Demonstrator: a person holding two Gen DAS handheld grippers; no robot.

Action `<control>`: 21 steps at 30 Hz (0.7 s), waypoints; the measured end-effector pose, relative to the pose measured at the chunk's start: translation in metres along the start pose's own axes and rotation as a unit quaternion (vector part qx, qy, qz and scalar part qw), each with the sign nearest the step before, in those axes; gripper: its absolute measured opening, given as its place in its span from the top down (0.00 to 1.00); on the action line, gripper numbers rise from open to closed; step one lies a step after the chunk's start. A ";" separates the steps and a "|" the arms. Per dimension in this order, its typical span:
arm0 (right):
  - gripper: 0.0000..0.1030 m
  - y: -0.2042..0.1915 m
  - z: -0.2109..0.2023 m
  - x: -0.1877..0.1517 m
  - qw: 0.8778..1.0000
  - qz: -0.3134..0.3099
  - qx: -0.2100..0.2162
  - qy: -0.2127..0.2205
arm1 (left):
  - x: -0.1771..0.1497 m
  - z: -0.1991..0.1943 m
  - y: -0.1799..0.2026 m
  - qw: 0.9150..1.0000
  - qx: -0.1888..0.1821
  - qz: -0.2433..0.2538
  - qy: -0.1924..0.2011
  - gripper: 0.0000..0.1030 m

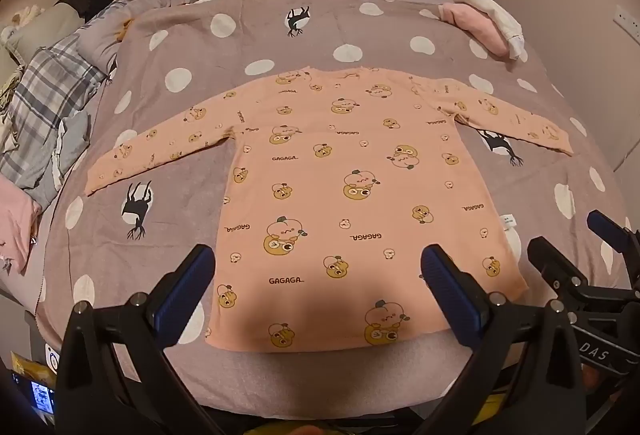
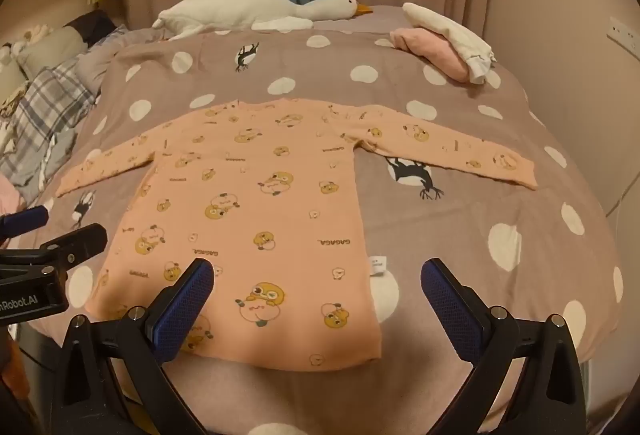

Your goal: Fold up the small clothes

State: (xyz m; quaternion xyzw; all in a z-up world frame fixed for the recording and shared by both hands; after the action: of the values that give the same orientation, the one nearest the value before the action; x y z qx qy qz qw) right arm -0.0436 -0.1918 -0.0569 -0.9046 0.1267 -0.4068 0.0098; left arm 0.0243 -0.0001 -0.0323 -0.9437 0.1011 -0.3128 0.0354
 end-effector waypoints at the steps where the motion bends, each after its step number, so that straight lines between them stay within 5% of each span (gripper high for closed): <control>1: 0.01 0.000 0.000 0.000 1.000 0.000 -0.001 0.000 | 0.000 0.000 0.000 1.000 -0.001 0.001 0.000 0.00; 21: 0.01 -0.001 -0.001 0.000 1.000 -0.002 0.000 0.000 | -0.001 -0.009 0.001 1.000 0.014 0.004 0.025 0.00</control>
State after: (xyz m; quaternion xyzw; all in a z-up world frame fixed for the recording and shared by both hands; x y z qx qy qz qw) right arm -0.0443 -0.1910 -0.0562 -0.9047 0.1250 -0.4071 0.0095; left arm 0.0180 -0.0005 -0.0260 -0.9346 0.1018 -0.3374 0.0472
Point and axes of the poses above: each gripper's, at about its wrist camera, not at the fingertips, and z roughly the way its jaws point, y to its right, x to its top, the point moved 4 cm from there along z, roughly the way its jaws point, and after that the axes turned 9 degrees about z, right-handed, at the moved point
